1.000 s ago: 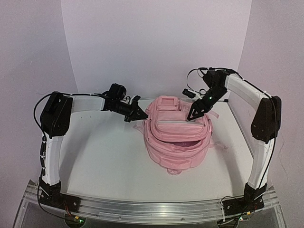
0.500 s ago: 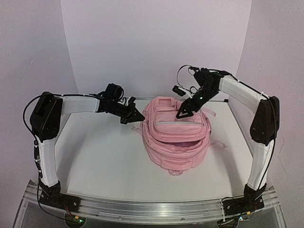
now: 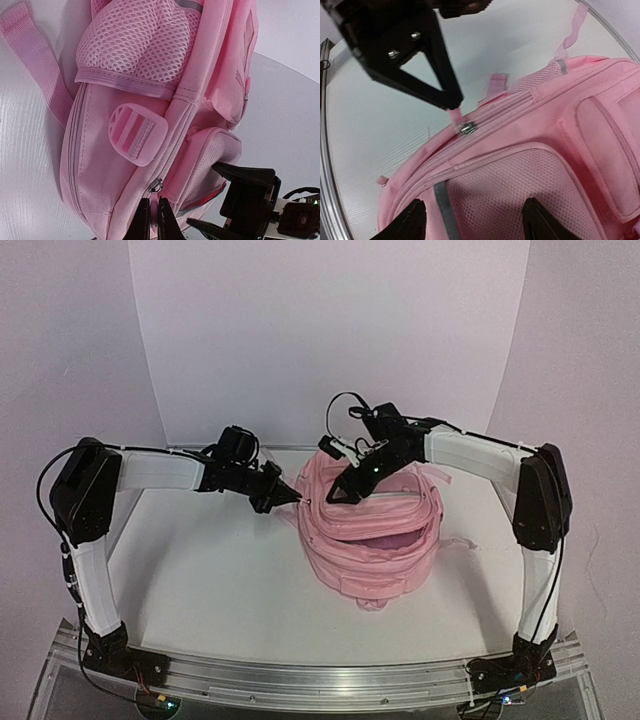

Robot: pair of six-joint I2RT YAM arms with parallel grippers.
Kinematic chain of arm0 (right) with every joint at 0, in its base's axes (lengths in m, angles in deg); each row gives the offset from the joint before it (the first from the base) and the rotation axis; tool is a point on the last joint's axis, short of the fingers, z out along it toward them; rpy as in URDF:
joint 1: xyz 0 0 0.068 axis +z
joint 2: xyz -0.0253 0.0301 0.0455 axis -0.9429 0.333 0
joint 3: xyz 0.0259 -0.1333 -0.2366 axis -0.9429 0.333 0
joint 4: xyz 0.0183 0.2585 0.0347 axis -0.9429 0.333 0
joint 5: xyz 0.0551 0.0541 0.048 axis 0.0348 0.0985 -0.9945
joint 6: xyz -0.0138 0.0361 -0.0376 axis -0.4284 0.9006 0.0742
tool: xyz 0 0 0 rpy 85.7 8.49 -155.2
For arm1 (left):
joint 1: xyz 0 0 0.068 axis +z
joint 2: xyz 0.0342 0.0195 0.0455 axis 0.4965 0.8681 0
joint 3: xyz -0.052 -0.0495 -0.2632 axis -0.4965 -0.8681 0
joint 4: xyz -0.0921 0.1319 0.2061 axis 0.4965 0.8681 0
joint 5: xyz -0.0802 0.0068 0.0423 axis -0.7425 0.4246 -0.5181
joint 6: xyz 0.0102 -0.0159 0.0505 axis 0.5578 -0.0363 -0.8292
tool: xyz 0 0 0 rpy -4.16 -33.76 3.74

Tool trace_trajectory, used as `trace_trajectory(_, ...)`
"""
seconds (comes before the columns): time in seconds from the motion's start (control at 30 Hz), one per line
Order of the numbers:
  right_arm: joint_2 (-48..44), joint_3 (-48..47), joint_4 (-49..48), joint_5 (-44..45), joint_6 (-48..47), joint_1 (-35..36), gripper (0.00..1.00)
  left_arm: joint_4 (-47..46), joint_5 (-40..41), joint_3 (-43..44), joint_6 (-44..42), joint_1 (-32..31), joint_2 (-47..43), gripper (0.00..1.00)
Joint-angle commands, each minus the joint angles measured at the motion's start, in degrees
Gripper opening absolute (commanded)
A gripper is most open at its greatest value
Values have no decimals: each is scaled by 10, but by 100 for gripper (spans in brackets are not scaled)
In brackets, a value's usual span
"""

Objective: Pack the student bag
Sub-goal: Zip the student bag at the center of the board.

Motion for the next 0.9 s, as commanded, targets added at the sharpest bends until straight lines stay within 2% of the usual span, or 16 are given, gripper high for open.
trace_trajectory(0.0, 69, -10, -58, 112, 65, -7, 62, 37, -7, -14, 50, -7, -54, 0)
trace_trajectory(0.23, 113, -57, -69, 140, 112, -14, 59, 54, -40, -53, 65, -42, -71, 0)
trace_trajectory(0.3, 107, -59, -69, 126, 111, -18, 59, 38, -32, -77, 66, -45, -83, 6)
trace_trajectory(0.37, 94, -52, -68, 100, 105, -22, 59, 45, -8, -89, 46, -45, -102, 18)
trace_trajectory(0.47, 63, -38, -59, 43, 97, -30, 61, 133, 77, -49, -49, -45, -125, 45)
trace_trajectory(0.5, 51, -36, -52, 22, 91, -32, 63, 178, 107, -31, -98, -45, -131, 57)
trace_trajectory(0.53, 39, -35, -44, -1, 84, -34, 64, 205, 128, -14, -138, -46, -137, 60)
trace_trajectory(0.6, 18, -38, -28, -31, 75, -37, 66, 247, 176, 22, -222, -46, -148, 65)
trace_trajectory(0.67, 3, -48, -7, -58, 64, -41, 68, 269, 188, 41, -308, -44, -156, 66)
trace_trajectory(0.77, -15, -66, 30, -78, 52, -46, 69, 273, 153, 69, -459, -46, -157, 66)
trace_trajectory(0.87, -23, -82, 64, -88, 44, -60, 70, 285, 168, 87, -577, -59, -148, 65)
